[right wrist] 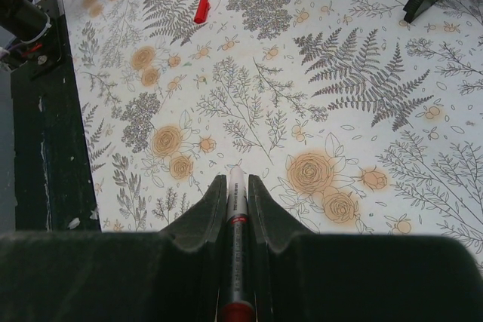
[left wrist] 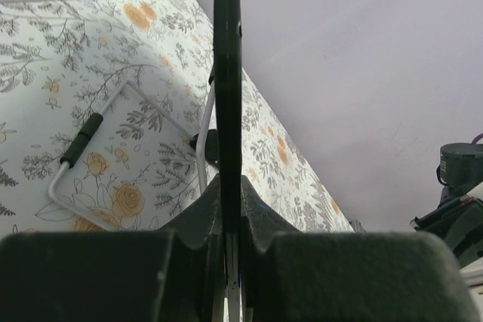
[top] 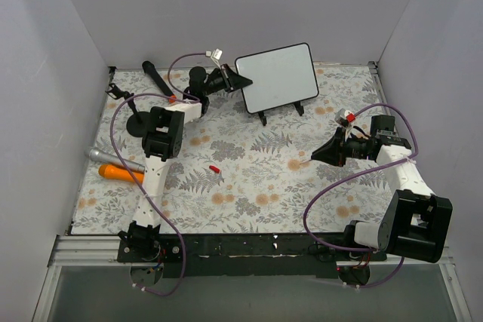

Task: Write a sentence on the whiteboard
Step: Pick up the whiteboard from the whiteboard stand.

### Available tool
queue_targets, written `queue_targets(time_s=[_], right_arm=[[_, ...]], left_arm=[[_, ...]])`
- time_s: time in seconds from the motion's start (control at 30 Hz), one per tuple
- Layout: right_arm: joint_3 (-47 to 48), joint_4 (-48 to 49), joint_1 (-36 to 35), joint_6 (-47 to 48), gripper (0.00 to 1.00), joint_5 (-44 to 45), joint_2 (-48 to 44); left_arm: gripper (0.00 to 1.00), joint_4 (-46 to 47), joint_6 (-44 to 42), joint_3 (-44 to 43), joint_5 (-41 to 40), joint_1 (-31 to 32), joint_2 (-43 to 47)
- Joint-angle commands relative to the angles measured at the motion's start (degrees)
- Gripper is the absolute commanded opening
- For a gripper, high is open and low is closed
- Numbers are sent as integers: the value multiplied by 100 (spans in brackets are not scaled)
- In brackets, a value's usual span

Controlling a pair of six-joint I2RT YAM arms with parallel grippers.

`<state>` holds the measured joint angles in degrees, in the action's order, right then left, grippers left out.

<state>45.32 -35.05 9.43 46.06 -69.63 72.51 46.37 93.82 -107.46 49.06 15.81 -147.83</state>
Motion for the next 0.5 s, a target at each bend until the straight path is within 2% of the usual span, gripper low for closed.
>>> queue_targets(time_s=[0.0, 0.3, 0.47], right_arm=[[205, -125, 50, 131, 1, -200, -70], [345, -327, 50, 236, 1, -297, -176], [775, -774, 50, 464, 1, -376, -237]], left_arm=[[0, 311, -57, -196, -300, -26, 940], [0, 311, -22, -223, -380, -26, 1221], [0, 434, 93, 128, -344, -8, 1792]])
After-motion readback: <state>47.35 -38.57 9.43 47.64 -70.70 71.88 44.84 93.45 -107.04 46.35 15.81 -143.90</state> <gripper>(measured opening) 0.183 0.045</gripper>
